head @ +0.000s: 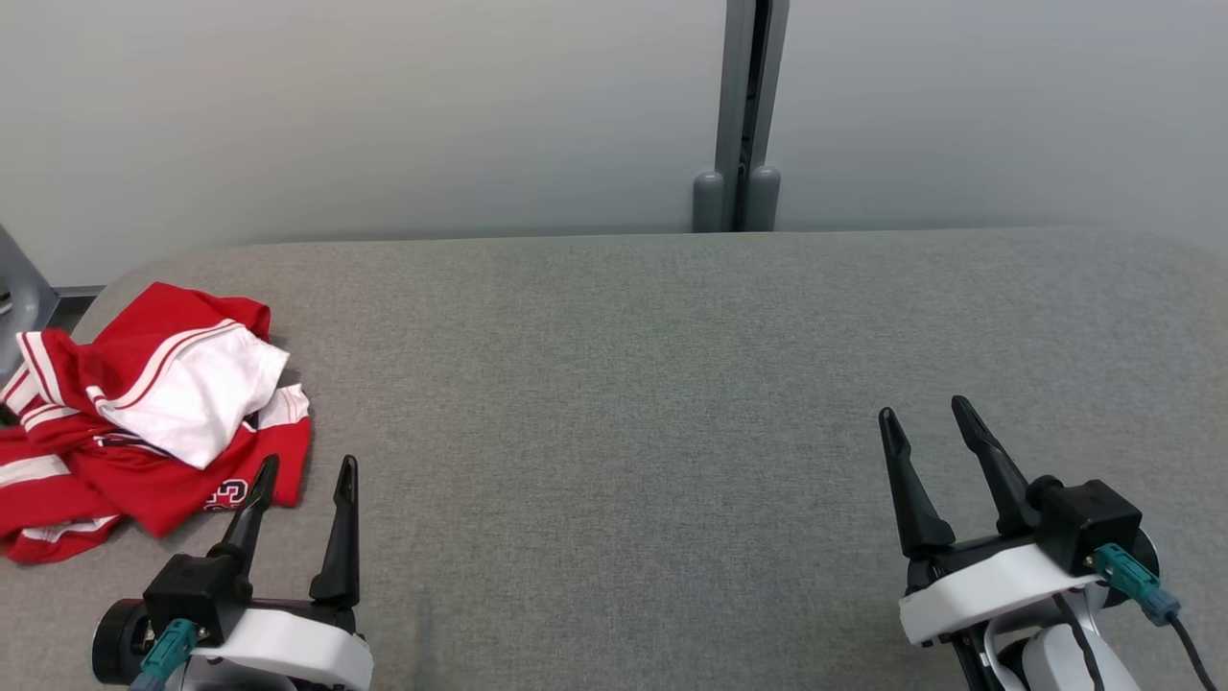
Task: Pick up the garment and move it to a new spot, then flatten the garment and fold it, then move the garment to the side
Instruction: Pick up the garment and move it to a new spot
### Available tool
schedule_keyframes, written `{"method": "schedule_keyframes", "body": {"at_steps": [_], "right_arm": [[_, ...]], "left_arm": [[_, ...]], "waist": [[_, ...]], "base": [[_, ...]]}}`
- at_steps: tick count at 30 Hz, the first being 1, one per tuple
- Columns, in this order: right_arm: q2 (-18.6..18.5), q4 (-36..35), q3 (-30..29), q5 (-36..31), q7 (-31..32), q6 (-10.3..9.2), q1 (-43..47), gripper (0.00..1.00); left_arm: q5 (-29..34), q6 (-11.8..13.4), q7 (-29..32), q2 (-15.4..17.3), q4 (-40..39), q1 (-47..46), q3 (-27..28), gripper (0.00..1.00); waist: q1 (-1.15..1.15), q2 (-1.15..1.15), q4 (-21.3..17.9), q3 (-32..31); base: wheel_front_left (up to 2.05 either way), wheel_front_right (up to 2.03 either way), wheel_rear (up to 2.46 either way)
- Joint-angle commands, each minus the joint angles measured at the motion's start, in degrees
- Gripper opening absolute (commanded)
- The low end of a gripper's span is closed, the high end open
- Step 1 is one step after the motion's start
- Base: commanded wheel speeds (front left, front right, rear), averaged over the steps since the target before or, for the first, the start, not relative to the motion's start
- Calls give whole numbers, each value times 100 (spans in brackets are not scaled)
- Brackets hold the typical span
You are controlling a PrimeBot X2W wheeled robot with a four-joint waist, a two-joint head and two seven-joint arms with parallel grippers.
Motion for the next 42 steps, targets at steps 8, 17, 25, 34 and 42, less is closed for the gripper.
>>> {"method": "schedule_keyframes", "body": {"at_steps": [8, 17, 25, 34, 42], "right_arm": [[-44, 36, 83, 86, -29, 10, 36, 100], [-44, 87, 211, 172, -29, 10, 87, 100], [-44, 126, 332, 251, -29, 10, 84, 100], [-45, 160, 453, 361, -29, 10, 111, 100], [-46, 156, 528, 408, -29, 10, 62, 100]], "left_arm": [[5, 51, -1, 54, 93, -116, 105, 100], [27, 94, -2, 51, 164, -84, 86, 100], [7, 155, -1, 99, 220, -40, 178, 100], [0, 198, -1, 119, 184, -24, 193, 100], [-62, 234, -1, 141, 156, -41, 255, 100]], "waist": [[0, 0, 510, -30], [0, 0, 1299, -120], [0, 0, 1843, -183], [0, 0, 2228, -219], [0, 0, 2224, -214]], "base": [[0, 0, 0], [0, 0, 0], [0, 0, 0], [0, 0, 0], [0, 0, 0]]}}
